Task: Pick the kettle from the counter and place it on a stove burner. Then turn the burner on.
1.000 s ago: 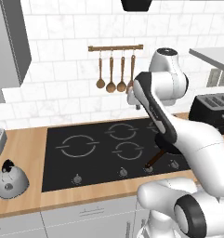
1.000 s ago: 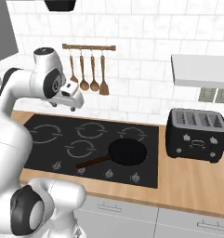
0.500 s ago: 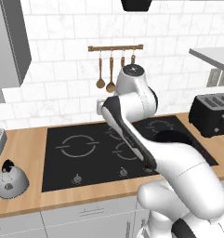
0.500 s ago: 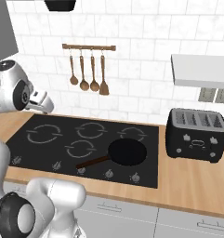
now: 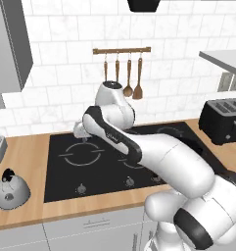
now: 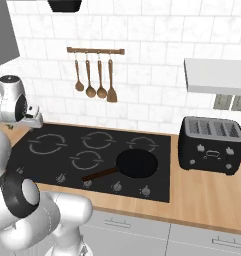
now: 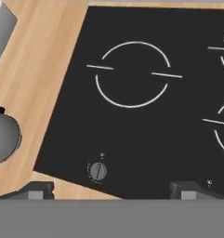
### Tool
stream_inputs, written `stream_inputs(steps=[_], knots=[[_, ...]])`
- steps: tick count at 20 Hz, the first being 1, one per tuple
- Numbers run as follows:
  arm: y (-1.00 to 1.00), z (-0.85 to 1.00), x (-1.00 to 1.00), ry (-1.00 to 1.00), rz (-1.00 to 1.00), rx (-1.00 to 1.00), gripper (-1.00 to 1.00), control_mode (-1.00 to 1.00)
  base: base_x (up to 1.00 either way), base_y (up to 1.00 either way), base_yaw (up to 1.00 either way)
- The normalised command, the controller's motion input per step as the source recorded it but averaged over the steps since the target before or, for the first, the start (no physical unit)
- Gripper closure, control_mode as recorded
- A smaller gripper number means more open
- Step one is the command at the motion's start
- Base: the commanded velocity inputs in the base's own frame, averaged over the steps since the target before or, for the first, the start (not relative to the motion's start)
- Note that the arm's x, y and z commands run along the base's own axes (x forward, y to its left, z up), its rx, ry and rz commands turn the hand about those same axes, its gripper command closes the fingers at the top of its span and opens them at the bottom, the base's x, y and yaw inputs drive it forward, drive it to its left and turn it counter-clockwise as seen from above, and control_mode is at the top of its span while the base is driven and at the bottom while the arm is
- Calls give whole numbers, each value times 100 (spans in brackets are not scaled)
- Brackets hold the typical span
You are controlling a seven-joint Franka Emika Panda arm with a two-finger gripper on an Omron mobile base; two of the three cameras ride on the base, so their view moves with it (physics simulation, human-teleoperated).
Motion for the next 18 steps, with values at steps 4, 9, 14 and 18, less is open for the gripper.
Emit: stream_inputs(steps=[4, 9, 14, 18], knots=[[90, -68, 31, 28, 33, -1, -100, -100, 0, 0, 0], [60, -62, 10, 21, 23, -4, -100, -100, 0, 0, 0], [40, -41, 0, 7, 11, 0, -100, -100, 0, 0, 0], [49, -47, 0, 0, 4, 0, -100, -100, 0, 0, 0]])
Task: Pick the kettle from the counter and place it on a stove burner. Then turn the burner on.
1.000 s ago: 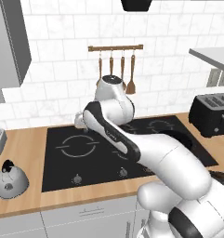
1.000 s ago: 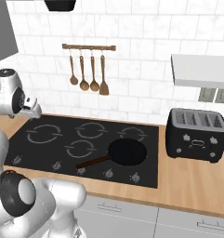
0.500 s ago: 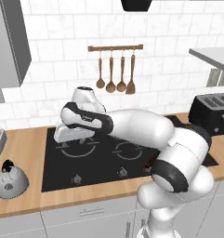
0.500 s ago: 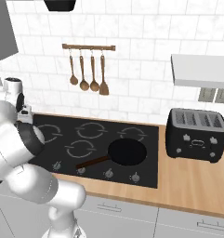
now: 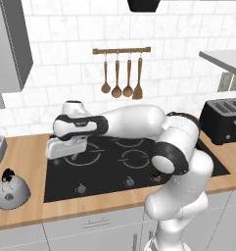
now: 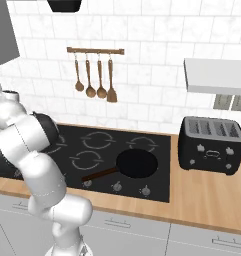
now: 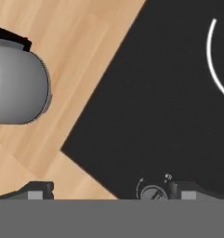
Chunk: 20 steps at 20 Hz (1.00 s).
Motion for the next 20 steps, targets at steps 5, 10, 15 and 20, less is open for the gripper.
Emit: stream_inputs(steps=[5, 10, 15, 20], knots=[[47, -23, 0, 2, 1, 0, -100, -100, 0, 0, 0], [51, -1, 0, 0, 0, 0, -100, -100, 0, 0, 0], [50, 1, -10, 0, 0, 0, -100, -100, 0, 0, 0], [41, 11, -16, 0, 0, 0, -100, -100, 0, 0, 0]])
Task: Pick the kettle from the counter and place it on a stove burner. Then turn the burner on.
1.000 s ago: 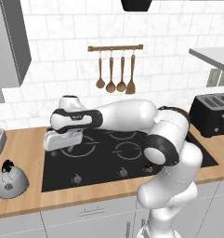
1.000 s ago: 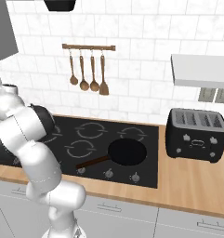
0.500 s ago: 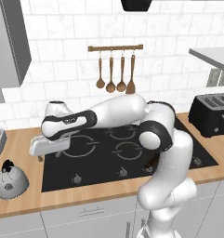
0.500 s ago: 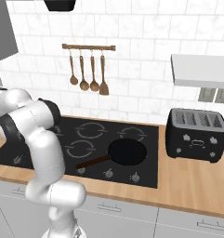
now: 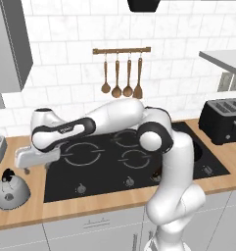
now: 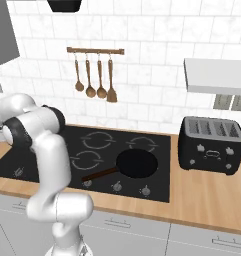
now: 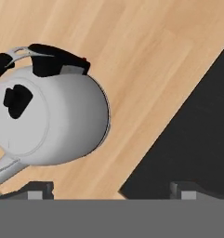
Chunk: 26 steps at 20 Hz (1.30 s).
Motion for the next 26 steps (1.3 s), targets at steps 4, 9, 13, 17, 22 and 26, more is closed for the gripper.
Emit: stream_inputs(steps=[4, 9, 13, 17, 22, 26], knots=[[17, 38, -13, 0, 0, 1, -100, -100, 0, 0, 0], [18, 18, -14, 0, 0, 1, -100, -100, 0, 0, 0], [37, 0, -1, 1, 0, 0, -100, -100, 0, 0, 0], [41, 0, 0, 0, 0, 0, -100, -100, 0, 0, 0], [25, 0, 0, 0, -2, 0, -100, -100, 0, 0, 0], [14, 0, -1, 0, -1, 0, -100, -100, 0, 0, 0]])
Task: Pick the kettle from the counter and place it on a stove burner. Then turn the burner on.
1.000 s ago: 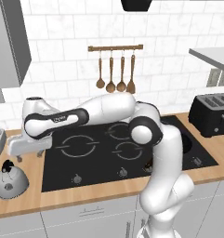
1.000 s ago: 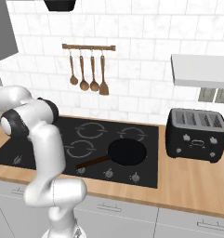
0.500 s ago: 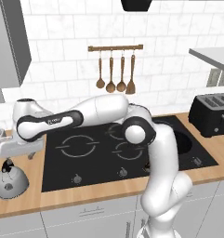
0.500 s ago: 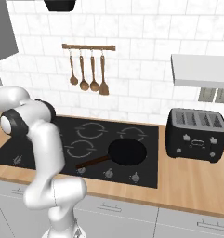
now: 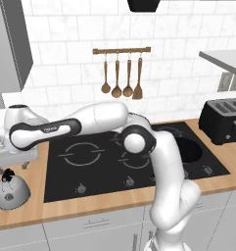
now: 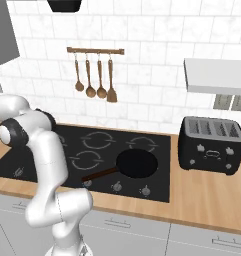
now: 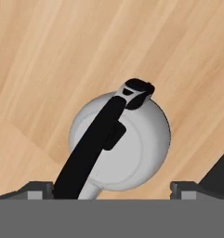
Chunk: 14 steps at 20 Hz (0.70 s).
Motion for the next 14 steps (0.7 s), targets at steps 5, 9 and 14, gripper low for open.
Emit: stream_inputs(steps=[5, 9, 14], knots=[[9, -3, 0, 0, 0, 0, -100, -100, 0, 0, 0], [11, -4, 0, 0, 0, 0, -100, -100, 0, 0, 0], [16, -9, 0, 0, 0, 0, -100, -100, 0, 0, 0]])
